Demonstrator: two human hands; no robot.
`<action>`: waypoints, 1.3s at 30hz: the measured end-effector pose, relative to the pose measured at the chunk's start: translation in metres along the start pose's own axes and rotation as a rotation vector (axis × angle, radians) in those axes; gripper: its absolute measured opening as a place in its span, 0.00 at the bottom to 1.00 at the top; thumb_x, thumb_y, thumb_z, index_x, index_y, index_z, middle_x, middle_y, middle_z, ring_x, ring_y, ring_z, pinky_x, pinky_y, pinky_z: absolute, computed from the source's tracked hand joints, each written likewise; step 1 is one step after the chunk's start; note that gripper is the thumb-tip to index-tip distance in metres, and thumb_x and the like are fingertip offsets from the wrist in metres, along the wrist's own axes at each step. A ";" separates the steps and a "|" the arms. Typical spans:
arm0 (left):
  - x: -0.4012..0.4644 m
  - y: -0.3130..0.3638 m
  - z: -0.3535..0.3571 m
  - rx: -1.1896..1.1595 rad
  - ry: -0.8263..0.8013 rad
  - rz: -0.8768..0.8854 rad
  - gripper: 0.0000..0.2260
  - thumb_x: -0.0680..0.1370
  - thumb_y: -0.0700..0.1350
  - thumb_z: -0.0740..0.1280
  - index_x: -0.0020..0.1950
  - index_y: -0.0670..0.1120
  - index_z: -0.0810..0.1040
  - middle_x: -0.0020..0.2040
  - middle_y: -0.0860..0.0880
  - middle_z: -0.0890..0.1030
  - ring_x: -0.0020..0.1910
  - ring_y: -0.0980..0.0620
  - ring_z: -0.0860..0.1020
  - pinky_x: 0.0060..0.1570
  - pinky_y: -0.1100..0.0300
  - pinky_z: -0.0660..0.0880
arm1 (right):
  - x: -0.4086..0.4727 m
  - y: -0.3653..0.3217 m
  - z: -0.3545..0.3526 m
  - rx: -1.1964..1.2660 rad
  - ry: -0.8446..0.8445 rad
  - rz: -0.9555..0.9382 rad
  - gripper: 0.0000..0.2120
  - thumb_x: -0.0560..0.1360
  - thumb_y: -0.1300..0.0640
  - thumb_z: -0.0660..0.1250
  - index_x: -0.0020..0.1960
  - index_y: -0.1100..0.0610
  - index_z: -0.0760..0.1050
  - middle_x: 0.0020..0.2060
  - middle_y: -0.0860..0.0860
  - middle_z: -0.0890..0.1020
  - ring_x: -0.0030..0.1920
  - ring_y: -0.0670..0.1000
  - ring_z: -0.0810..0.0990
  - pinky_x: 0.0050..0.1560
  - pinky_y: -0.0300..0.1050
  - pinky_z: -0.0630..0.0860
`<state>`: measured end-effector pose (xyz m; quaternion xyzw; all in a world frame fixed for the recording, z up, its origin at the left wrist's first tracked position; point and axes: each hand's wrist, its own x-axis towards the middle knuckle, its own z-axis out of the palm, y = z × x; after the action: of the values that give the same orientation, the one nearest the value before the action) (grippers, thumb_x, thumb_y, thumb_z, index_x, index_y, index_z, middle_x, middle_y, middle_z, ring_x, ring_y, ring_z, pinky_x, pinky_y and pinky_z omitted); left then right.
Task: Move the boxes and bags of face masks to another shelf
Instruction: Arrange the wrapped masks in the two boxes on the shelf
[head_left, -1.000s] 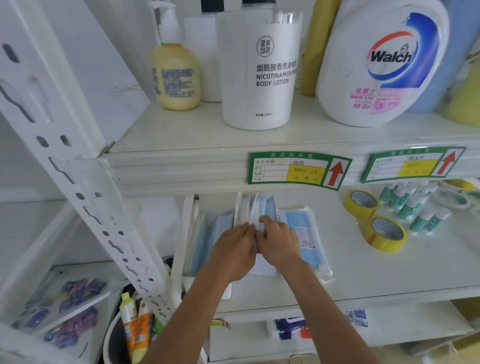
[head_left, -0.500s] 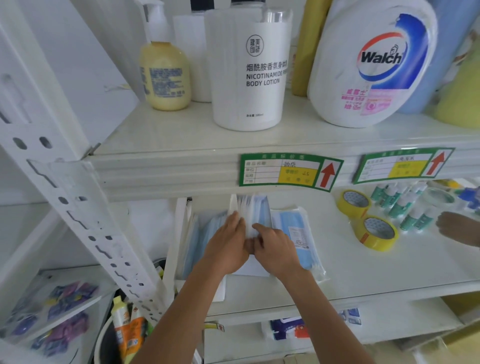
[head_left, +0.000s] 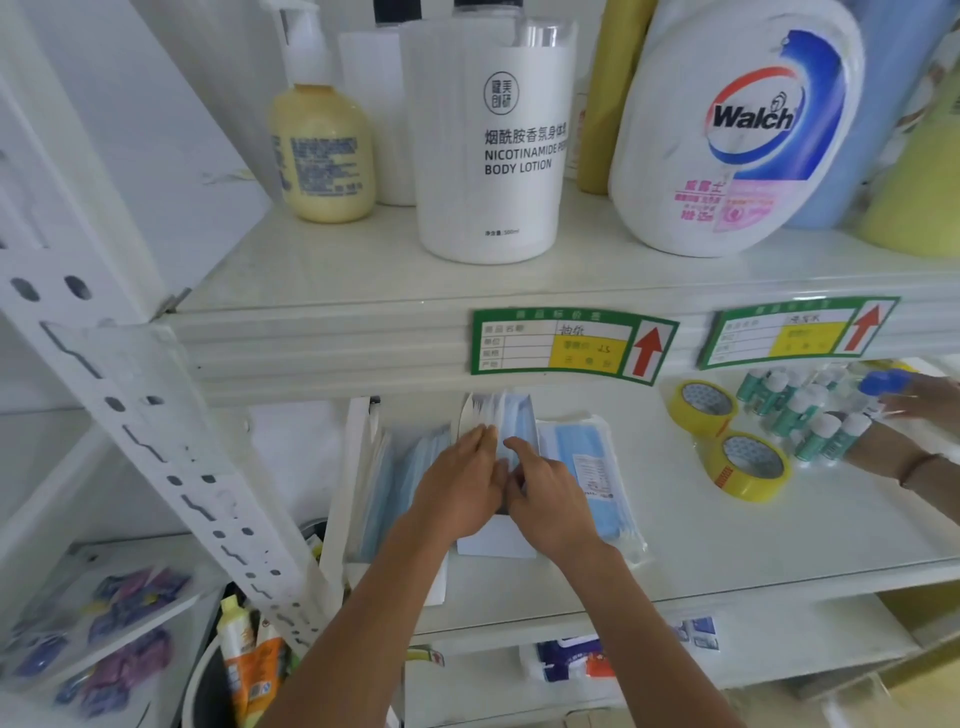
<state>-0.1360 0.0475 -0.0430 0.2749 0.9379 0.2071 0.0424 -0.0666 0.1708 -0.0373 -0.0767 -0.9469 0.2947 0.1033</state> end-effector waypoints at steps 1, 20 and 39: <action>0.002 -0.004 0.002 0.041 0.000 0.013 0.25 0.85 0.50 0.53 0.81 0.44 0.55 0.82 0.44 0.58 0.79 0.46 0.61 0.75 0.53 0.60 | 0.000 0.000 0.001 -0.007 -0.003 0.013 0.21 0.82 0.53 0.58 0.74 0.50 0.65 0.49 0.53 0.84 0.50 0.56 0.81 0.48 0.55 0.79; -0.041 0.000 0.013 0.317 0.154 0.354 0.27 0.78 0.41 0.64 0.77 0.46 0.65 0.83 0.46 0.55 0.82 0.43 0.47 0.77 0.47 0.43 | -0.029 0.024 -0.016 -0.121 -0.039 -0.009 0.20 0.76 0.51 0.62 0.66 0.43 0.62 0.38 0.45 0.81 0.41 0.49 0.81 0.44 0.52 0.82; -0.048 -0.006 0.004 0.324 0.136 0.309 0.21 0.80 0.46 0.60 0.73 0.50 0.71 0.79 0.50 0.66 0.82 0.45 0.50 0.77 0.42 0.40 | -0.039 0.016 -0.001 -0.121 0.170 0.073 0.11 0.79 0.53 0.63 0.61 0.48 0.74 0.40 0.45 0.81 0.40 0.47 0.79 0.37 0.42 0.73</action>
<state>-0.0975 0.0182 -0.0505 0.4038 0.9065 0.0757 -0.0976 -0.0268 0.1766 -0.0518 -0.1421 -0.9474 0.2330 0.1674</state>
